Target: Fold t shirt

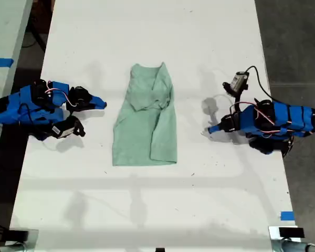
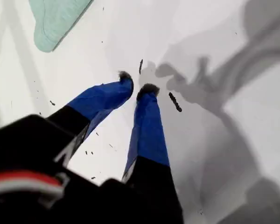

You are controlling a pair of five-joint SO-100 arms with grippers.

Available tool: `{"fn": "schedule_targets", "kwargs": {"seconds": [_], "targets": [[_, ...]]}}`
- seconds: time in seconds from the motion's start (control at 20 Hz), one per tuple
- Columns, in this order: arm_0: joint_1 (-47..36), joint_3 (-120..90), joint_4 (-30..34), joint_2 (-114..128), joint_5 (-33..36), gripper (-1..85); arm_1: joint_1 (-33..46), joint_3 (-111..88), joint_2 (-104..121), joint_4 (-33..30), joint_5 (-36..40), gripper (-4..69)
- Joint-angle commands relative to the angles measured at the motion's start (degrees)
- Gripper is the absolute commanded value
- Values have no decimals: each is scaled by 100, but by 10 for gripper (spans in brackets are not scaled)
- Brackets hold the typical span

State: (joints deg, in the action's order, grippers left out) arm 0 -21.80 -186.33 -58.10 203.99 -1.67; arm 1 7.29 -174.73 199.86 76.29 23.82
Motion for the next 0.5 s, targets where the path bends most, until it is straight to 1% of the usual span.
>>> {"fn": "schedule_targets", "kwargs": {"seconds": [0.0, 0.15, 0.45], "targets": [[0, -229, -9, -18, -53, -2, 44, -325, 70, 18, 70, 51], [0, -229, -9, -18, -35, -2, 26, -325, 70, 18, 211, 51], [0, -237, -9, -9, -35, -2, -123, -325, 70, 18, 132, 51]]}}
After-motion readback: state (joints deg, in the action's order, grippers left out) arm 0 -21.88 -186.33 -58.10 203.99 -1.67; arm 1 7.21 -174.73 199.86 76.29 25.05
